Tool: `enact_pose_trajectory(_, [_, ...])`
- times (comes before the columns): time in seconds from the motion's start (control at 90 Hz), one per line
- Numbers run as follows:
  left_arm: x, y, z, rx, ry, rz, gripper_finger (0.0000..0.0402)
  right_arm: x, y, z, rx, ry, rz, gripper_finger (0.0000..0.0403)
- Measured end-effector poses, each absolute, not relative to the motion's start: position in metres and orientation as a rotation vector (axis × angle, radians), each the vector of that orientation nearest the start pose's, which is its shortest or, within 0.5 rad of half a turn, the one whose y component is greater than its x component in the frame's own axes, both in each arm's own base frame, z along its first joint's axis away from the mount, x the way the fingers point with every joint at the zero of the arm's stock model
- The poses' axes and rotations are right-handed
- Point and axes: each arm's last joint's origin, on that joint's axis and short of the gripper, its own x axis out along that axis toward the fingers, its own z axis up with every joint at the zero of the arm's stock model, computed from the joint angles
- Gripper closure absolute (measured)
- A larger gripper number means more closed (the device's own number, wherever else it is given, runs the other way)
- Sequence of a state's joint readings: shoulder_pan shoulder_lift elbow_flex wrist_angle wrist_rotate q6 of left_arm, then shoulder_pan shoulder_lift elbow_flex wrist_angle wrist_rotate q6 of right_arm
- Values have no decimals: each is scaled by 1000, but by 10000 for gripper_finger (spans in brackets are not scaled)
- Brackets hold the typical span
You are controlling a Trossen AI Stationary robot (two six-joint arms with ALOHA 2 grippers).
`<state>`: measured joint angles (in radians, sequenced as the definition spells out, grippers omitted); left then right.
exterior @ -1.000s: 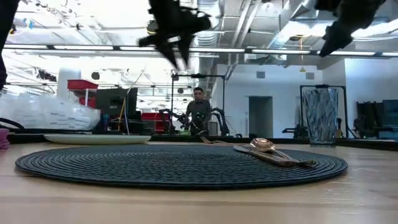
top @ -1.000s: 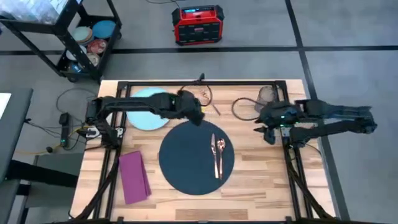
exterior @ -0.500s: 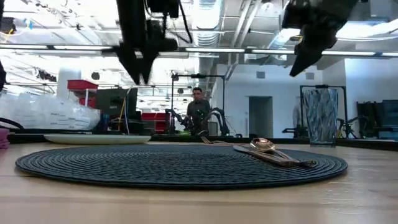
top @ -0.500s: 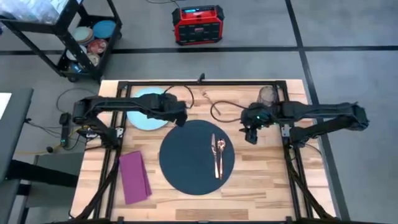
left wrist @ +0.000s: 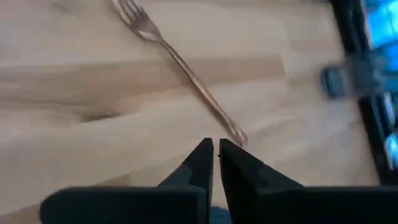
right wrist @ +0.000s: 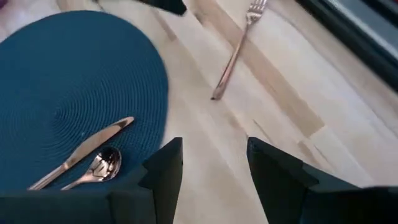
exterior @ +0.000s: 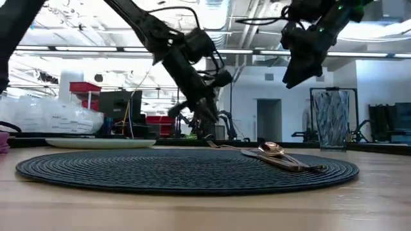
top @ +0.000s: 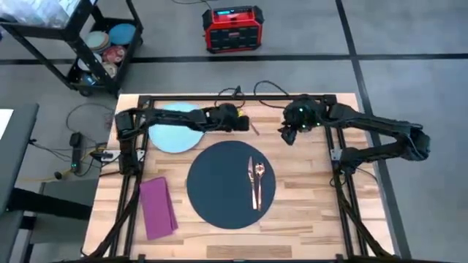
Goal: Set table place
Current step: Put the brown fork on top of the pink table napkin
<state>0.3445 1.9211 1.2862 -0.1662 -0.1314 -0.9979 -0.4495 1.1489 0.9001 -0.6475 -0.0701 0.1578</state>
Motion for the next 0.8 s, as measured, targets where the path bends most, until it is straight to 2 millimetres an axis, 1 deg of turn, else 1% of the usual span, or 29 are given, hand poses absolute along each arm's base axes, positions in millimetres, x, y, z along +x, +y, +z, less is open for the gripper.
enact_pose_trajectory(0.044, [389,145,187,-982,516,806,391,204,-95,266,387,846,-408,237])
enact_pose_trajectory(0.122, [394,151,200,-944,469,787,393,204,-94,266,391,845,-405,237])
enact_pose_trajectory(0.211, [394,157,207,-893,444,814,393,208,-95,269,379,805,-401,237])
enact_pose_trajectory(0.311, [391,164,207,-829,478,820,393,213,-103,269,372,749,-400,238])
enact_pose_trajectory(0.367, [389,167,209,-808,496,824,393,219,-111,262,408,759,-366,244])
enact_pose_trajectory(0.411, [385,168,211,-805,525,836,393,224,-117,251,454,801,-338,256])
enact_pose_trajectory(0.456, [381,168,212,-808,554,847,393,230,-123,238,488,856,-337,276])
enact_pose_trajectory(0.511, [376,168,214,-799,594,857,393,237,-129,226,506,902,-344,315])
enact_pose_trajectory(0.567, [372,166,215,-779,642,862,393,246,-135,220,491,912,-344,365])
enact_pose_trajectory(0.6, [369,165,216,-770,664,862,393,253,-139,217,472,909,-337,383])
enact_pose_trajectory(0.678, [365,160,220,-750,706,856,393,266,-149,209,458,930,-342,393])
enact_pose_trajectory(0.8, [361,152,223,-729,757,845,393,289,-174,197,464,943,-363,401])
